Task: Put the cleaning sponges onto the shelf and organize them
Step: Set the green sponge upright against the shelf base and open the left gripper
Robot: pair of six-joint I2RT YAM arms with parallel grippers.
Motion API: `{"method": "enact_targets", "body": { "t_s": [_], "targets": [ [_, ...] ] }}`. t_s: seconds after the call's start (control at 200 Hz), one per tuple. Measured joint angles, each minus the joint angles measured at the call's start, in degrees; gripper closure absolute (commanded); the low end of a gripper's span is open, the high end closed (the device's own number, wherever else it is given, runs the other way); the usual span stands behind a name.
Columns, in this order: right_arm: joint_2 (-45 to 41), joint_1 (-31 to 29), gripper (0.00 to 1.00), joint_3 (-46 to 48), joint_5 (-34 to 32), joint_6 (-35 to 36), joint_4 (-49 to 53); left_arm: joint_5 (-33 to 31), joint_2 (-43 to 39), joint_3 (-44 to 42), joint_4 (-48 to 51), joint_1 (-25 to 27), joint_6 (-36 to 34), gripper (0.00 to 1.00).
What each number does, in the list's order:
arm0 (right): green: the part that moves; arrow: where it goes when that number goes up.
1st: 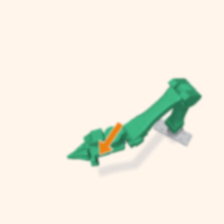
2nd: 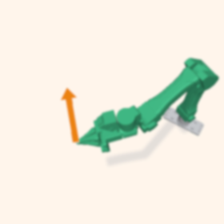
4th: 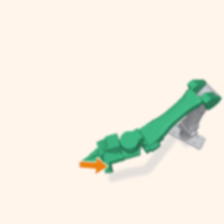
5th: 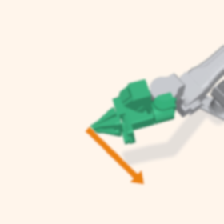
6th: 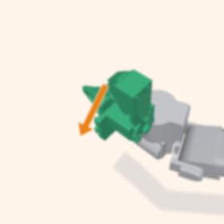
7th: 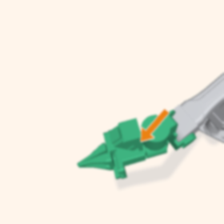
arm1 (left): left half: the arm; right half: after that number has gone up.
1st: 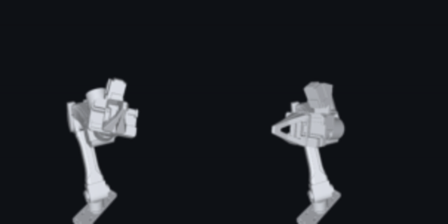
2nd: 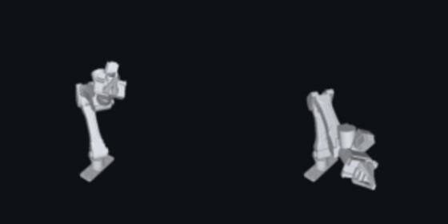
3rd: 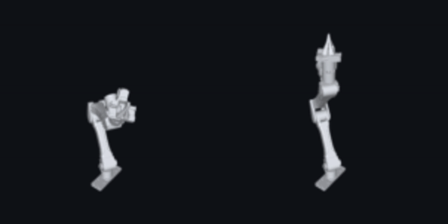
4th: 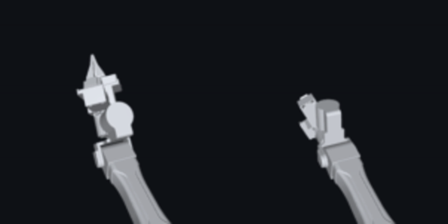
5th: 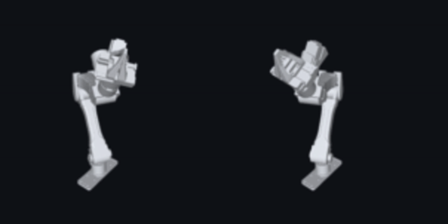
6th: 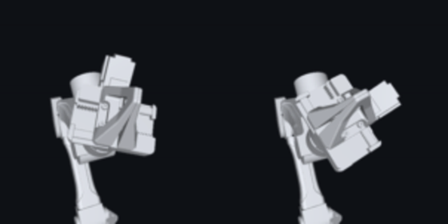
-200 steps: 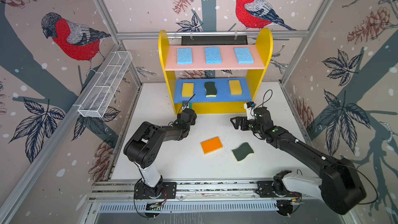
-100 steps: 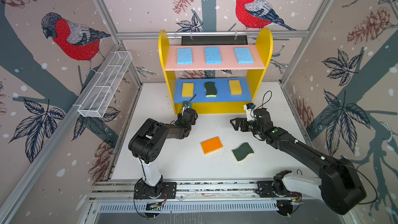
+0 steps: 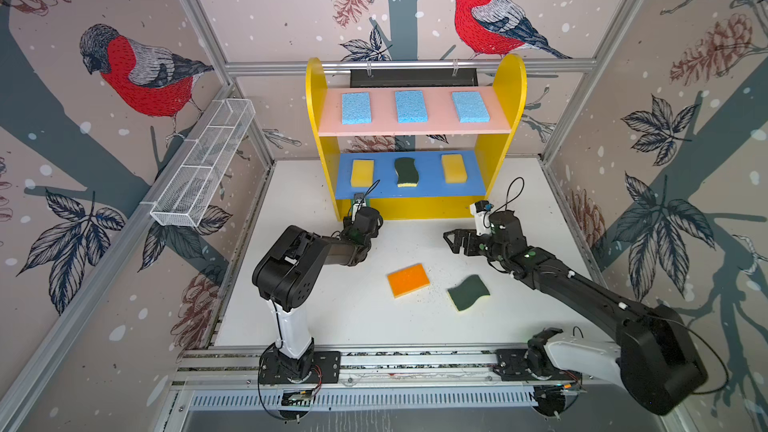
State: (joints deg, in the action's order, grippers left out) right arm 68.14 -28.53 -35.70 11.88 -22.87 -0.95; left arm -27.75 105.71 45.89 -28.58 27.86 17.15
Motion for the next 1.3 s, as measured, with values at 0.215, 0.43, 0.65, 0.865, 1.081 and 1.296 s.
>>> {"method": "enact_targets", "body": {
  "t_s": [0.215, 0.43, 0.65, 0.865, 1.081, 1.296],
  "targets": [
    [-0.24, -0.22, 0.0, 0.13, 0.07, -1.03, -0.15, -0.74, 0.72, 0.17, -1.18, 0.0, 0.02, 0.29],
    [-0.61, -0.24, 0.0, 0.35, 0.07, -1.07, -0.17, -0.94, 1.25, 0.37, -2.03, 0.0, 0.09, 0.27],
    [-0.66, -0.24, 0.0, 0.37, 0.07, -1.29, -0.17, -0.92, 1.53, 0.44, -2.43, 0.0, 0.07, 0.28],
    [-0.66, -0.26, 0.0, 0.37, 0.09, -1.29, -0.17, -0.87, 1.46, 0.42, -2.4, 0.0, 0.04, 0.28],
    [-0.66, -0.26, 0.0, 0.31, 0.07, -1.29, -0.17, -0.81, 1.7, 0.83, -2.36, 0.0, 0.02, 0.3],
    [-0.66, -0.31, 0.0, 0.31, 0.07, -1.29, -0.15, -0.94, 2.51, 2.32, -2.43, -0.04, 0.0, 0.3]
  ]
}}
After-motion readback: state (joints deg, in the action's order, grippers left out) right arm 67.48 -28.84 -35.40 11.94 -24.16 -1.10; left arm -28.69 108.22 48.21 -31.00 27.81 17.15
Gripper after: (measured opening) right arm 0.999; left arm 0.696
